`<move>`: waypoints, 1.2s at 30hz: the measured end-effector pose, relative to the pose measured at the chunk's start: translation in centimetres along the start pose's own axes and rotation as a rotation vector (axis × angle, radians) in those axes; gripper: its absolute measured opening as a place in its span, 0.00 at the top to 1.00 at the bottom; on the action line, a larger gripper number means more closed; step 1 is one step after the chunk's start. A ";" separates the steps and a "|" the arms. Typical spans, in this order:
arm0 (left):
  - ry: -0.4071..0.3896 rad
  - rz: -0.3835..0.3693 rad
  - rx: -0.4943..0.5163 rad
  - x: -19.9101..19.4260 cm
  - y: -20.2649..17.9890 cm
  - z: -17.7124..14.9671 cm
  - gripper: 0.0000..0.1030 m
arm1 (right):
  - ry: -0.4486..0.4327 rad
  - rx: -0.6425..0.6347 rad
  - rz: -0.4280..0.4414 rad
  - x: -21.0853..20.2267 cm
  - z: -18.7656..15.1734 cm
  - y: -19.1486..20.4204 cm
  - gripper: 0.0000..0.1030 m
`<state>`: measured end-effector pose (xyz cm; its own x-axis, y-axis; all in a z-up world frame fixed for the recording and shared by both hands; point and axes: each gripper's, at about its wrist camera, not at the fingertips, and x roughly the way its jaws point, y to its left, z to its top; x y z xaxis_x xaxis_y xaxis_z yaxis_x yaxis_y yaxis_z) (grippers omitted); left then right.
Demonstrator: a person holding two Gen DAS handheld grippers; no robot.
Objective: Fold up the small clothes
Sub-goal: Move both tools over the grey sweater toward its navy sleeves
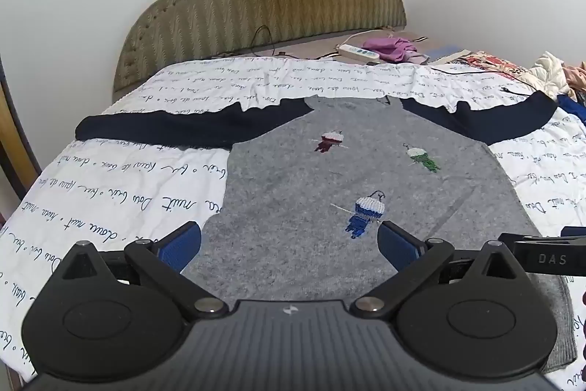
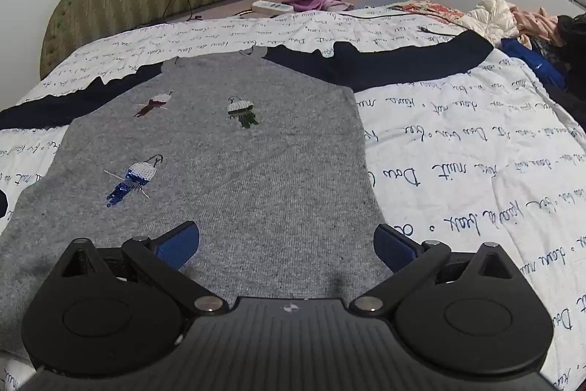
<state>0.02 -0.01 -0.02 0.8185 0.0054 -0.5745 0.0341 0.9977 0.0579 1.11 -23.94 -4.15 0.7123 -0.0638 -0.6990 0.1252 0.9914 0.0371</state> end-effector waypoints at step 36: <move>0.206 0.011 -0.066 5.6 0.9 -1.7 0.00 | 0.004 -0.037 0.033 1.9 0.4 0.0 0.00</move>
<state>3.62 1.06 -4.54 0.6836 0.0231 -0.7295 -0.0177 0.9997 0.0150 2.77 -24.12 -5.21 0.7132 -0.0306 -0.7003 0.0758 0.9966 0.0337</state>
